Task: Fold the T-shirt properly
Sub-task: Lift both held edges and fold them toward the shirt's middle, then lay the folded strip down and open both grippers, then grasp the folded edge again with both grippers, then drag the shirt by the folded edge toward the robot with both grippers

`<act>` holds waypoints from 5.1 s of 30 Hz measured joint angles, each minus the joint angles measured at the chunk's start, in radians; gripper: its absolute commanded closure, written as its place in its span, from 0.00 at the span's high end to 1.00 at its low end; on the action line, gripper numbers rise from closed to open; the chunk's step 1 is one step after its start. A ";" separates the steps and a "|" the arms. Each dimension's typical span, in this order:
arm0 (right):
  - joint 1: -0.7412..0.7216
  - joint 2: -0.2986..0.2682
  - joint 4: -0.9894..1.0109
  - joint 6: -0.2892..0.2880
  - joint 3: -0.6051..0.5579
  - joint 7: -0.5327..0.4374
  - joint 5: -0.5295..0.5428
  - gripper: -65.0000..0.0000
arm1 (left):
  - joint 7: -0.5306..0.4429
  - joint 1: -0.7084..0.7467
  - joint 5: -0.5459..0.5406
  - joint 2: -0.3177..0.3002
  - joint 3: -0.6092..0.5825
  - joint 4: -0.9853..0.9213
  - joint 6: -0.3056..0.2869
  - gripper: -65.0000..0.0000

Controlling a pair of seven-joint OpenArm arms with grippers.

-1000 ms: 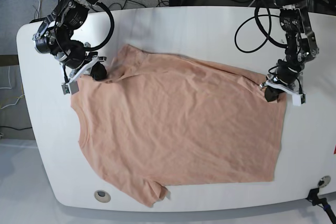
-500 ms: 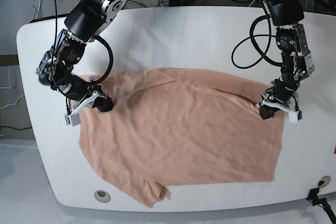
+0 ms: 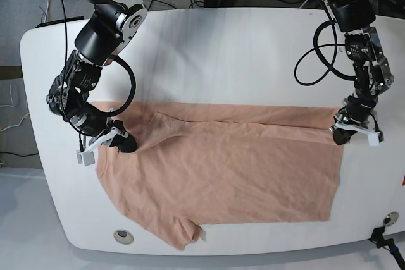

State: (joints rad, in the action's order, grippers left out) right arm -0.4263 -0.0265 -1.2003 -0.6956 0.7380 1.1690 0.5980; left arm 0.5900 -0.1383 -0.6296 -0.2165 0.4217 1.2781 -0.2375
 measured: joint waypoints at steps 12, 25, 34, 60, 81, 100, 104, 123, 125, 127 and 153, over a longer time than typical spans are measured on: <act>-0.025 -0.016 0.002 0.000 -0.004 -0.025 0.000 0.00 | 0.000 0.000 0.000 -0.003 0.000 0.000 0.001 0.00; -0.018 -0.044 0.002 0.131 -0.004 -0.037 0.000 0.59 | 0.000 0.000 0.000 -0.052 -0.003 0.000 -0.003 0.18; 0.037 -0.098 -0.002 0.128 -0.006 0.012 0.004 0.64 | -0.005 0.031 -0.003 -0.122 -0.003 0.087 0.000 0.68; 0.316 -0.246 -0.329 0.044 -0.319 -0.243 -0.332 0.64 | -0.119 0.230 0.273 -0.137 -0.124 0.355 -0.051 0.68; 0.327 -0.254 -0.039 0.044 -0.321 -0.540 -0.332 0.63 | -0.120 0.283 0.274 -0.138 -0.122 0.357 -0.051 0.68; 0.328 -0.254 -0.035 0.044 -0.326 -0.537 -0.333 0.00 | -0.127 0.172 0.271 -0.136 -0.121 0.138 -0.051 0.68; 0.328 -0.254 -0.035 0.044 -0.326 -0.537 -0.333 0.00 | -0.121 0.134 0.276 -0.135 -0.122 0.042 -0.051 0.68; 0.330 -0.254 -0.035 0.044 -0.326 -0.538 -0.332 0.00 | -0.173 0.060 0.274 -0.136 -0.122 -0.168 -0.048 0.68; 0.330 -0.254 -0.035 0.044 -0.326 -0.538 -0.332 0.00 | -0.173 0.058 0.274 -0.135 -0.122 -0.169 -0.048 0.67; 0.330 -0.254 -0.035 0.044 -0.326 -0.538 -0.332 0.00 | -0.175 0.058 0.276 -0.123 -0.121 -0.169 -0.043 0.58; 0.463 -0.256 -0.089 0.041 -0.320 -0.590 -0.283 0.00 | -0.215 0.259 0.258 -0.092 -0.119 -0.020 -0.050 0.00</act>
State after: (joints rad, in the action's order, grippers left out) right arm 0.0368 -0.2825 -1.2888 -0.6544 0.4179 0.5793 0.3145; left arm 0.3748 0.1207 -0.3717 -0.3084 0.3023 1.2583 -0.2871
